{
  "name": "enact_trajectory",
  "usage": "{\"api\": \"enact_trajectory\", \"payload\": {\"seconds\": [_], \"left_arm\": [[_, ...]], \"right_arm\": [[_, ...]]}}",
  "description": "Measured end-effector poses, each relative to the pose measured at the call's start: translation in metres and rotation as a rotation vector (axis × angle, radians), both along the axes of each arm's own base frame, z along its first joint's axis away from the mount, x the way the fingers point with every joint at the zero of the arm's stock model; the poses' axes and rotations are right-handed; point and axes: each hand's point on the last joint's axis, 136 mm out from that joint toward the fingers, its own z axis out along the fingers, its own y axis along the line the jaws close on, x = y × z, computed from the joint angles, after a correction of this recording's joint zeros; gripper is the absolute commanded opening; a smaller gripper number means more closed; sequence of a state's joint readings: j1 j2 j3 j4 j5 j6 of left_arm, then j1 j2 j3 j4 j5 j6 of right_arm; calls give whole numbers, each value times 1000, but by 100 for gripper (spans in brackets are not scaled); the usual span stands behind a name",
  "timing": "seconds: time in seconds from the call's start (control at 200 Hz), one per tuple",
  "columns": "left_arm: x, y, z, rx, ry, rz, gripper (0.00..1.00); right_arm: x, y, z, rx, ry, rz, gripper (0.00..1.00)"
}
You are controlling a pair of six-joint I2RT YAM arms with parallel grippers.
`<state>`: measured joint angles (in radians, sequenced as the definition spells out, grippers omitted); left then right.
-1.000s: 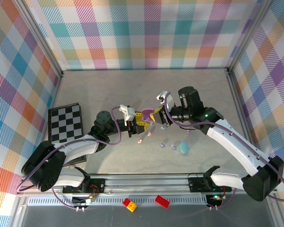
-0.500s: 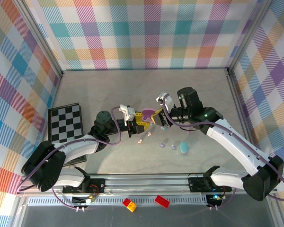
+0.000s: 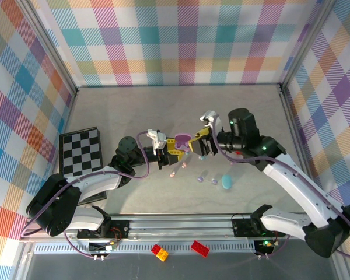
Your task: Insert the wireless bluetooth earbuds into the charging case
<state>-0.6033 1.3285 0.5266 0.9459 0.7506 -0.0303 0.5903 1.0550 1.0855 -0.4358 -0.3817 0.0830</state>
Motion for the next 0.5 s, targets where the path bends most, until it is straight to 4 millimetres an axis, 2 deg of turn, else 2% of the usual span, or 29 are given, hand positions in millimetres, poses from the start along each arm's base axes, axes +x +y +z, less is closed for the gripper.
{"api": "enact_trajectory", "payload": {"seconds": [0.07, 0.14, 0.28, 0.37, 0.5], "left_arm": [[0, 0, 1, -2, -2, 0, 37], [0, 0, 1, -4, -5, 1, 37], [0, 0, 5, -15, -22, 3, 37], [0, 0, 6, -18, -27, 3, 37], [0, 1, 6, -12, -34, 4, 37]], "right_arm": [[9, -23, -2, 51, 12, -98, 62], [21, -52, -16, 96, 55, -224, 63], [40, -113, -66, 145, 216, -516, 61], [48, -145, -100, 146, 332, -681, 61], [52, -170, -150, 101, 499, -822, 61]]}}
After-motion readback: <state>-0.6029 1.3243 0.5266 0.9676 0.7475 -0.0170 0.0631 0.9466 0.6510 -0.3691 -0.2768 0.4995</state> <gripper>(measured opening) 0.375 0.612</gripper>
